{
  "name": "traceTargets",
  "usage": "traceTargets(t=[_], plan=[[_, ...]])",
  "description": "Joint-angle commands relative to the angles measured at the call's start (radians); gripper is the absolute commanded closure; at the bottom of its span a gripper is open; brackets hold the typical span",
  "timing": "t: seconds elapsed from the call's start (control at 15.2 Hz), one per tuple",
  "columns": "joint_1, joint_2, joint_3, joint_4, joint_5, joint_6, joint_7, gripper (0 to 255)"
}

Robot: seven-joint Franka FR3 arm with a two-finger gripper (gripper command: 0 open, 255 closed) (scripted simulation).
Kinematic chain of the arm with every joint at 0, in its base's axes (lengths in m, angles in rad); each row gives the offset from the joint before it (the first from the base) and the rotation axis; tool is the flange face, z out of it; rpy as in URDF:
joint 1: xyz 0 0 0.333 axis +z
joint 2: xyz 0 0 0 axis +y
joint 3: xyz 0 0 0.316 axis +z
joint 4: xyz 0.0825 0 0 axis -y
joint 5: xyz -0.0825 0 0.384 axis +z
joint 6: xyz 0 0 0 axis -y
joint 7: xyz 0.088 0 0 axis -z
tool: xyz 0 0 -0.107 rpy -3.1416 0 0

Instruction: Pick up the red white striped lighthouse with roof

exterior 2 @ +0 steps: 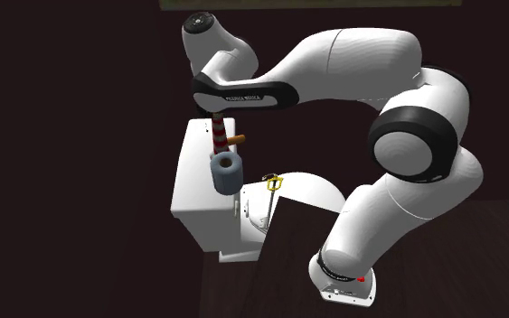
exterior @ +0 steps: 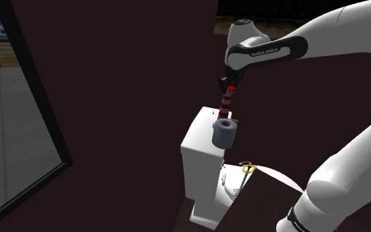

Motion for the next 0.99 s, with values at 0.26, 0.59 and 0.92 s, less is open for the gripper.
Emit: traceTargets(t=[0.26,0.59,0.92], plan=[[0.004,-0.003,0.003,0.074,0.014,-0.074,-0.025,255],[0.006,-0.001,0.005,0.142,0.025,-0.137,-0.045,255],[0.008,0.003,0.007,0.187,0.030,-0.178,-0.058,255]])
